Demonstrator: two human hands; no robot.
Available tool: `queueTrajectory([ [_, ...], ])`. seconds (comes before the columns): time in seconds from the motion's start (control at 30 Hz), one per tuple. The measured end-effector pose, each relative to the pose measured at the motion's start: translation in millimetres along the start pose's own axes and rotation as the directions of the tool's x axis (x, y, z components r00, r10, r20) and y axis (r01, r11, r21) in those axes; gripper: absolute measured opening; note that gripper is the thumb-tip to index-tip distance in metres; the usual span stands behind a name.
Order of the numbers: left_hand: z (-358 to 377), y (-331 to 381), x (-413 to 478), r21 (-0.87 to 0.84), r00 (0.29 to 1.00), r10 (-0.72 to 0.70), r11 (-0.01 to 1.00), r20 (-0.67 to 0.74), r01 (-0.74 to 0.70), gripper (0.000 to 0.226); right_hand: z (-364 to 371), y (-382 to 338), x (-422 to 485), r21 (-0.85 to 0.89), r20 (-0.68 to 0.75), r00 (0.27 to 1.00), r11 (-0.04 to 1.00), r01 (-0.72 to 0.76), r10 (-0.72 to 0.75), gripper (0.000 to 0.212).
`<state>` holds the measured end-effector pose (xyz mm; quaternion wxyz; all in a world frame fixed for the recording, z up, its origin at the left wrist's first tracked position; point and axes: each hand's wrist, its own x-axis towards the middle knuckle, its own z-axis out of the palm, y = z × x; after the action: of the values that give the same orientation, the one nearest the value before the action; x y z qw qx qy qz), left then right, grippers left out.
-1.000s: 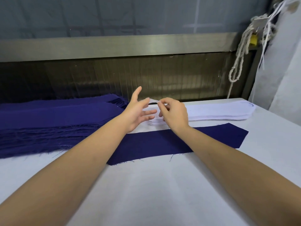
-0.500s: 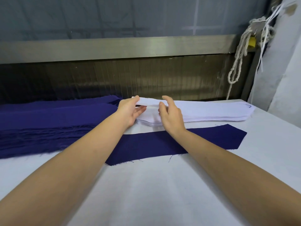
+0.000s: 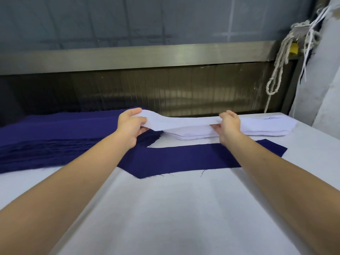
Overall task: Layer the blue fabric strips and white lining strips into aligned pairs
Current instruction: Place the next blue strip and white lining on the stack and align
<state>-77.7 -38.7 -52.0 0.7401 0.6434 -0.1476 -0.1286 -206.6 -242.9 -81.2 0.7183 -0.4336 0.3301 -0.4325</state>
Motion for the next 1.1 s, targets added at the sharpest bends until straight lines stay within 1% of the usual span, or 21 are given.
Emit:
queueTrajectory([
  [0.07, -9, -1, -4, 0.021, 1.0, 0.006, 1.0, 0.006, -0.006, 0.041, -7, -2, 2, 0.006, -0.021, 0.999, 1.0, -0.023, 0.024, 0.044],
  [0.13, -18, -2, -7, 0.037, 1.0, 0.001, 0.999, 0.007, -0.001, 0.039, -12, -4, 2, -0.011, -0.039, 0.999, 1.0, -0.011, 0.011, 0.044],
  [0.37, -40, -9, -20, 0.126, 0.996, 0.013, 0.992, 0.092, -0.025, 0.034, -42, -19, -7, -0.126, -0.056, 0.994, 0.989, 0.082, -0.089, 0.044],
  [0.5, -50, -17, -28, 0.252, 0.982, 0.053, 0.963, 0.182, -0.098, 0.032, -67, -26, -17, -0.235, -0.026, 0.985, 0.958, 0.161, -0.172, 0.047],
  [0.6, -55, -22, -31, 0.384, 0.966, 0.102, 0.904, 0.238, -0.19, 0.033, -83, -28, -25, -0.285, -0.03, 0.979, 0.94, 0.186, -0.202, 0.051],
  [0.7, -59, -24, -34, 0.507, 0.952, 0.152, 0.818, 0.266, -0.272, 0.035, -97, -27, -28, -0.3, -0.058, 0.982, 0.942, 0.153, -0.178, 0.05],
  [0.8, -67, -26, -37, 0.576, 0.93, 0.216, 0.737, 0.297, -0.355, 0.04, -108, -26, -26, -0.364, -0.072, 0.98, 0.919, 0.149, -0.187, 0.045],
  [0.9, -76, -31, -40, 0.615, 0.917, 0.239, 0.684, 0.319, -0.392, 0.041, -114, -25, -25, -0.41, -0.023, 0.977, 0.893, 0.186, -0.214, 0.041],
  [1.03, -78, -34, -42, 0.678, 0.888, 0.298, 0.573, 0.35, -0.46, 0.038, -115, -24, -26, -0.562, 0.107, 0.956, 0.777, 0.283, -0.271, 0.048],
  [1.1, -79, -34, -42, 0.699, 0.878, 0.314, 0.532, 0.36, -0.477, 0.039, -115, -24, -26, -0.585, 0.13, 0.954, 0.756, 0.294, -0.27, 0.05],
])
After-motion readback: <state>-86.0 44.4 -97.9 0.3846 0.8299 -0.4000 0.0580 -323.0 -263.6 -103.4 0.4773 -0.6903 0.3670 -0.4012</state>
